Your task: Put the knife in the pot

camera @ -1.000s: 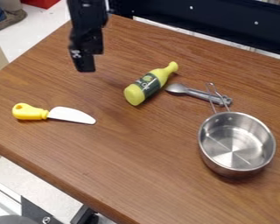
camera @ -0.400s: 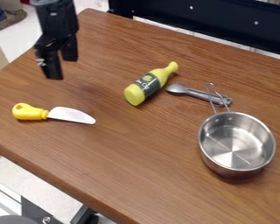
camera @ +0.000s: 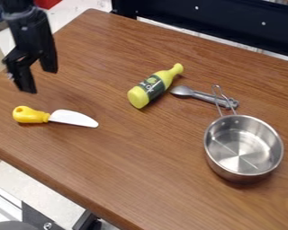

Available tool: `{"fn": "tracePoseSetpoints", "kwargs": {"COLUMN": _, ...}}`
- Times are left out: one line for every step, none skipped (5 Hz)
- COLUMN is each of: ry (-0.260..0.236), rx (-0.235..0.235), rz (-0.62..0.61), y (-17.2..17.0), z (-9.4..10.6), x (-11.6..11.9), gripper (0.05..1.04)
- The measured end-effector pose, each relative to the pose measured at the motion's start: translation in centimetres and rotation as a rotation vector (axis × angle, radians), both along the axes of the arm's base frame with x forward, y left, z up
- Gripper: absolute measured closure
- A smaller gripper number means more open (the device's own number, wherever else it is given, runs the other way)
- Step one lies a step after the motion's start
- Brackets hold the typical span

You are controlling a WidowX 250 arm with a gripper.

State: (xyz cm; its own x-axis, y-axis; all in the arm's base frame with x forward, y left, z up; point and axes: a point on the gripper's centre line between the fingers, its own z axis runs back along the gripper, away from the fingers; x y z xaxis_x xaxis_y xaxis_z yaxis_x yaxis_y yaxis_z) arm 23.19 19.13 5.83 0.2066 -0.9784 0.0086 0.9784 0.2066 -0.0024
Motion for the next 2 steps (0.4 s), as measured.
{"fn": "tracePoseSetpoints", "kwargs": {"ry": -0.015, "rx": 0.036, "rz": -0.048, "y": 0.9, "z": -0.1, "x": -1.3, "gripper": 0.085}}
{"fn": "tracePoseSetpoints", "kwargs": {"ry": -0.008, "rx": 0.052, "rz": -0.088, "y": 0.8, "z": -1.7, "x": -2.6, "gripper": 0.085}}
